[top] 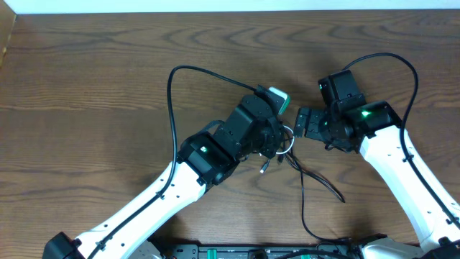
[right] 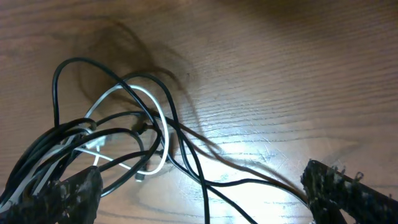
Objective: Untangle cables
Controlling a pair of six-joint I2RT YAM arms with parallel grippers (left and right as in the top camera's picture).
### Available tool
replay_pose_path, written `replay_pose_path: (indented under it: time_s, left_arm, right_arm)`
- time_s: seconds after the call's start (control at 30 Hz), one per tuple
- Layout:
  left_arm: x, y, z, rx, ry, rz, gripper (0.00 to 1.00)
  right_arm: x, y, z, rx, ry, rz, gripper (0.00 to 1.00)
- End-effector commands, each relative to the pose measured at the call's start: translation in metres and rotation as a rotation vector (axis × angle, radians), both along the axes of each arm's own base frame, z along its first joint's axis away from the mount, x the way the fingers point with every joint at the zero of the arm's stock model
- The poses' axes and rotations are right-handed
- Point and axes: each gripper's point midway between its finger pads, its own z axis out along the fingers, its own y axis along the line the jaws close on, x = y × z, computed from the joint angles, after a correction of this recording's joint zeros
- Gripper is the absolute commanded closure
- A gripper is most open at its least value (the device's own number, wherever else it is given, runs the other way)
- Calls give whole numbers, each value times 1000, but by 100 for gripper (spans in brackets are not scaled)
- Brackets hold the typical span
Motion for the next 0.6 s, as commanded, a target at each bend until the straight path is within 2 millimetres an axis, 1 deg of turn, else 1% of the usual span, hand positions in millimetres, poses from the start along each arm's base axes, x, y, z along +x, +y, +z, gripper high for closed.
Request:
replay_pose_path:
  time_s: [0.0, 0.07, 0.17, 0.23, 0.37, 0.47, 0.57]
  left_arm:
    - [5, 6, 4, -14, -5, 53, 92]
    - [9, 5, 13, -34, -30, 63, 92]
    - [16, 8, 43, -86, -112, 96, 92]
    - [18, 11, 71, -145, -183, 118, 92]
    - [17, 24, 134, -288, -338, 161, 93]
    - [7, 35, 176, -387, -426, 171, 93]
    - [-7, 49, 211, -472, -498, 173, 93]
  right_arm:
    - [0, 2, -2, -2, 5, 1, 1]
    - [0, 2, -2, -2, 5, 1, 1]
    - [0, 2, -2, -2, 5, 1, 1]
    - [0, 2, -2, -1, 5, 1, 1]
    - [0, 2, -2, -2, 5, 1, 1]
    - [0, 2, -2, -2, 5, 1, 1]
    - [0, 2, -2, -1, 5, 1, 1]
